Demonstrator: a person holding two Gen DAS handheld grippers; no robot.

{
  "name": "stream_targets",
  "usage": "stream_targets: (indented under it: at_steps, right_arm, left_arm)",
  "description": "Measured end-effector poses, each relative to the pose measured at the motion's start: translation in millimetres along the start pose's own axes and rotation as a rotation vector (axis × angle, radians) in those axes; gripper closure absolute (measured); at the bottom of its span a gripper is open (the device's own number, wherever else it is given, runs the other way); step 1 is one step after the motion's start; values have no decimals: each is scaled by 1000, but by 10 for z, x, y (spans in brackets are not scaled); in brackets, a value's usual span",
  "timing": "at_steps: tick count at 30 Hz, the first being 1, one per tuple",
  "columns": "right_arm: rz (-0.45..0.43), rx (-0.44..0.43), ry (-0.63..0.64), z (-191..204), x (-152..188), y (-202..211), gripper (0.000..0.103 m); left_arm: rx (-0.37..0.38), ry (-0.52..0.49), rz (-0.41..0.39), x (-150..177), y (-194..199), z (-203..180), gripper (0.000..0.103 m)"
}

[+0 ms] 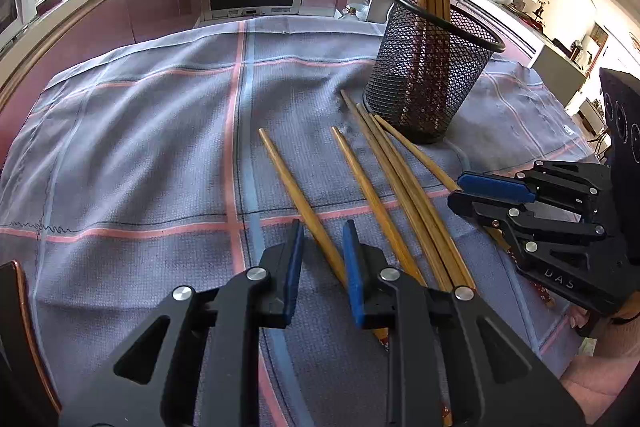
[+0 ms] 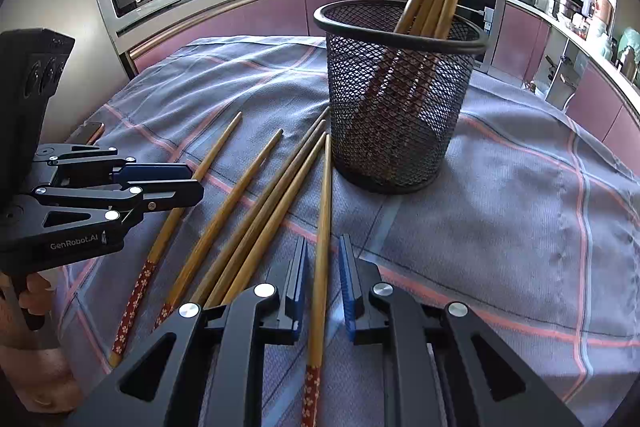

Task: Organize utensils
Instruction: 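Lower the right gripper onto a chopstick and close on it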

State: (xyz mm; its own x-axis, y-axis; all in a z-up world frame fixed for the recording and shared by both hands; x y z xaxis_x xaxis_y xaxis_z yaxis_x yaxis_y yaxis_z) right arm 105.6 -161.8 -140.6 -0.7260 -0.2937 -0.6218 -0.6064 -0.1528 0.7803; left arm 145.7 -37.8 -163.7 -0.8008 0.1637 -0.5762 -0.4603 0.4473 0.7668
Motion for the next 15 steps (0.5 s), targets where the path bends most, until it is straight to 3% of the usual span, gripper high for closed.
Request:
stream_targets:
  at_steps: [4,6,15]
  right_arm:
    - [-3,11,20,24,-21,-11,91]
    - [-2,2,21,30,-18,-5,97]
    - [-7,-34,-8,-16,20,57,98]
  left_arm:
    - [-17,-2,1,-25,-22,1,85]
    - [-27,3,-5,-23,-19,6,87]
    - [-51,20,-16,16,19,0,94]
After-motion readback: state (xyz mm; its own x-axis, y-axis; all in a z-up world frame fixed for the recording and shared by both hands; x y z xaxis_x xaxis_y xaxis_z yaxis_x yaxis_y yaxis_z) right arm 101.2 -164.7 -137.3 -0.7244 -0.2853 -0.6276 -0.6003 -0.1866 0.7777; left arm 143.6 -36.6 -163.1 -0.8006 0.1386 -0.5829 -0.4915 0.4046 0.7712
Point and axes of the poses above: each gripper's, at about its wrist camera, not at the fingertips, and y roughly against the way its jaws point, z to its left, x to its underside, the point moved 5 cm from there along -y, roughly the way its jaws point, and after that the axes turned 10 degrees about x, right-handed, at the moved point
